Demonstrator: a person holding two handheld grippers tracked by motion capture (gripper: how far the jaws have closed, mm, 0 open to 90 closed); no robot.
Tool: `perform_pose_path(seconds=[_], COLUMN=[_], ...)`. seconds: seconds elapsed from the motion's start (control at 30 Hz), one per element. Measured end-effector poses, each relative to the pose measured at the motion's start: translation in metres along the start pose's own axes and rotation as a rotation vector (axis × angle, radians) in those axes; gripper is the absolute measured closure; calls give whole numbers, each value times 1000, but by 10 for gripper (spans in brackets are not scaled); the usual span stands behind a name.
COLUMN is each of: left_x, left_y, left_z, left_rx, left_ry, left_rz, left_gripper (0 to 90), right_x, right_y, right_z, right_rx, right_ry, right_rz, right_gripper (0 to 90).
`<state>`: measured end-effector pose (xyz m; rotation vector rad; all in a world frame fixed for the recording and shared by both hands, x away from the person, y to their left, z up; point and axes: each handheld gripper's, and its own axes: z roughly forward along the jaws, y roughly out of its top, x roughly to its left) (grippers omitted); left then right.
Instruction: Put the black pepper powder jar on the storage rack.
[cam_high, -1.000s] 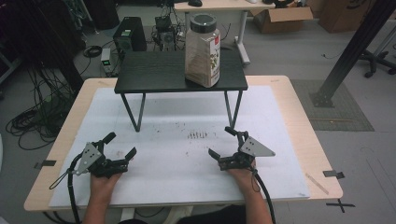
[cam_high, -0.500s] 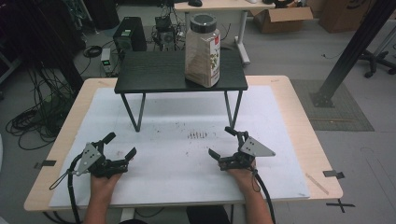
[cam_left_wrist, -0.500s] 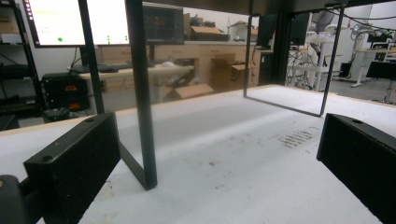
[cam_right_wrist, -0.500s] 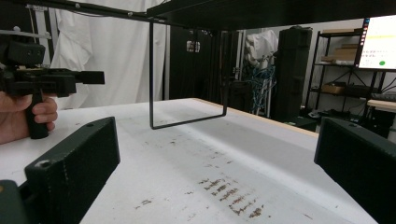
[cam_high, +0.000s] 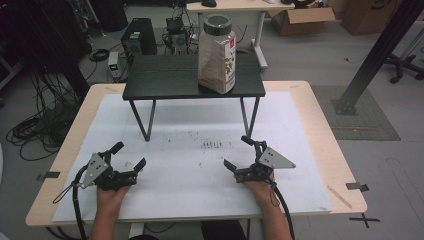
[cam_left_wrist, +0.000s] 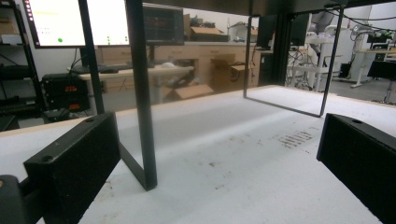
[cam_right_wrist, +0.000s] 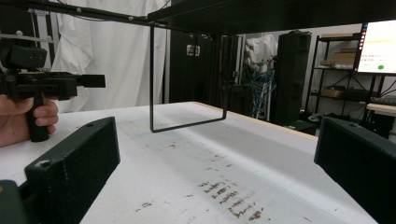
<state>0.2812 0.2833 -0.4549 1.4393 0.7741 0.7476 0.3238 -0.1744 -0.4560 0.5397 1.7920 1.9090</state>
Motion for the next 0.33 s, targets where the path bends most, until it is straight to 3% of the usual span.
perform_pose_path(seconds=[0.33], left_x=[0], left_y=[0], left_z=[0], left_rx=[-1], left_ry=[-1], left_rz=[-4], left_gripper=[2], right_x=[0], right_y=[0], right_z=[0], right_rx=[-4], right_ry=[-2], right_rz=[4], right_gripper=[0])
